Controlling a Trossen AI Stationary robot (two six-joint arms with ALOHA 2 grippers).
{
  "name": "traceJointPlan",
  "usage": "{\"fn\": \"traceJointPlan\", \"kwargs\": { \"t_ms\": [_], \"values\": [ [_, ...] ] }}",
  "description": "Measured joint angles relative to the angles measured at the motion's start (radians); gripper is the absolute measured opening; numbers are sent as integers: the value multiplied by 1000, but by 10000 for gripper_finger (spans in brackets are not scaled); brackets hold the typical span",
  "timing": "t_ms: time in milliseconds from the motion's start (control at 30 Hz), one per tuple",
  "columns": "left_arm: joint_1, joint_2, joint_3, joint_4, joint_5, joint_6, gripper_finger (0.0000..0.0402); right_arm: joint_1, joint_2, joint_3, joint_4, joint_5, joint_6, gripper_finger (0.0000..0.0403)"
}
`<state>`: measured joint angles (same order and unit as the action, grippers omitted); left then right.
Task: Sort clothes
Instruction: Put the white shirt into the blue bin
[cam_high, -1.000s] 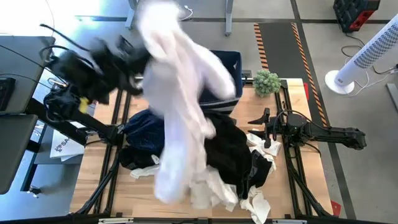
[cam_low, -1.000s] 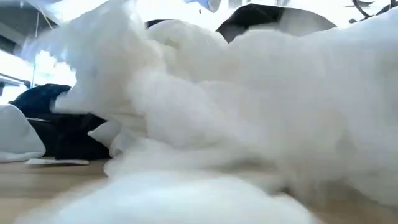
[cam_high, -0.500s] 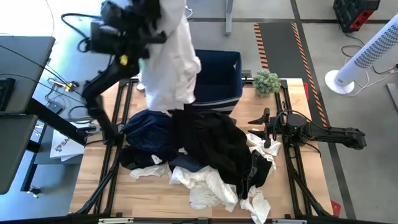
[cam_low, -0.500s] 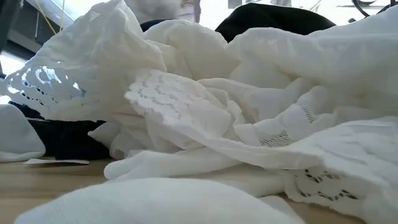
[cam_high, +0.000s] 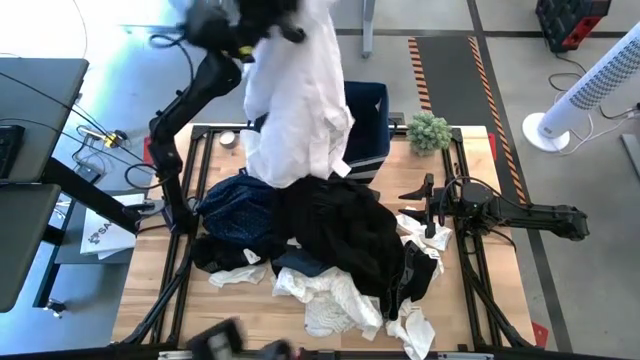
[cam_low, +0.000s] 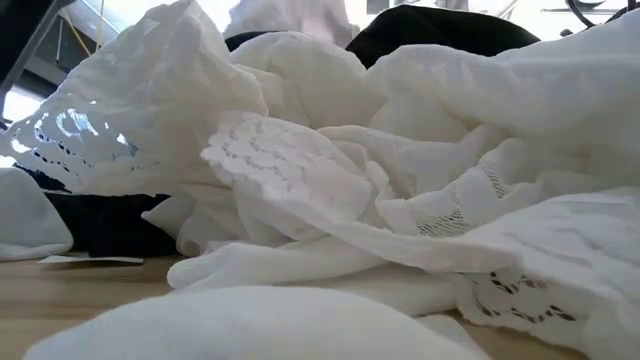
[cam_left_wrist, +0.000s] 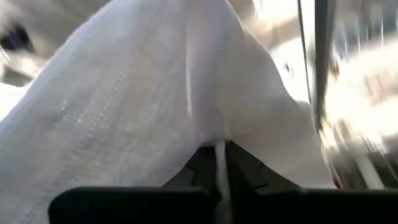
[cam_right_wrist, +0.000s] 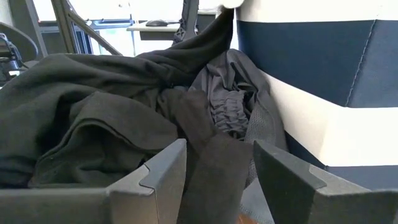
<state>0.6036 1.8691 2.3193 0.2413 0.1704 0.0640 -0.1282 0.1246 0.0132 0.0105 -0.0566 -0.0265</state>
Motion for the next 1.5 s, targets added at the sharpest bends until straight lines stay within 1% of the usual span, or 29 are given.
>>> {"fn": "traceJointPlan", "kwargs": {
  "t_ms": [100,200,333,400,500,567,667,733,767,800,933,1033,1133,1233,1333,1433,1500],
  "values": [
    [0,14,-1,-230,76,33,13,0,0,0,0,0,0,184],
    [-22,14,2,-499,145,117,13,0,0,0,0,0,0,184],
    [-64,29,2,-919,135,290,13,0,0,0,0,0,0,184],
    [-79,52,2,-1114,135,350,13,0,0,0,0,0,0,184],
    [-98,114,2,-1328,134,365,13,0,0,0,0,0,0,184],
    [-105,176,2,-1431,104,340,14,0,0,0,0,0,0,184],
    [-108,272,0,-1477,-38,275,21,0,0,0,0,0,0,184],
    [-105,316,0,-1483,-120,243,36,0,0,0,0,0,0,184],
    [-104,329,0,-1483,-145,226,47,0,0,0,0,0,0,184],
    [-99,334,0,-1483,-158,208,61,0,0,0,0,0,0,184],
    [-84,314,0,-1469,-157,143,126,0,0,0,0,0,0,184],
    [-73,268,0,-1463,-156,93,175,0,0,0,0,0,0,184],
    [-73,200,0,-1487,-154,33,207,0,0,0,0,0,0,184],
    [-96,115,1,-1547,-154,-24,215,0,0,0,0,0,0,184],
    [-154,26,2,-1639,-154,11,211,0,0,0,0,0,0,184],
    [-234,-48,2,-1758,-154,51,201,0,0,0,0,0,0,184],
    [-300,-80,2,-1825,-151,45,197,0,0,0,0,0,0,184]
  ]
}}
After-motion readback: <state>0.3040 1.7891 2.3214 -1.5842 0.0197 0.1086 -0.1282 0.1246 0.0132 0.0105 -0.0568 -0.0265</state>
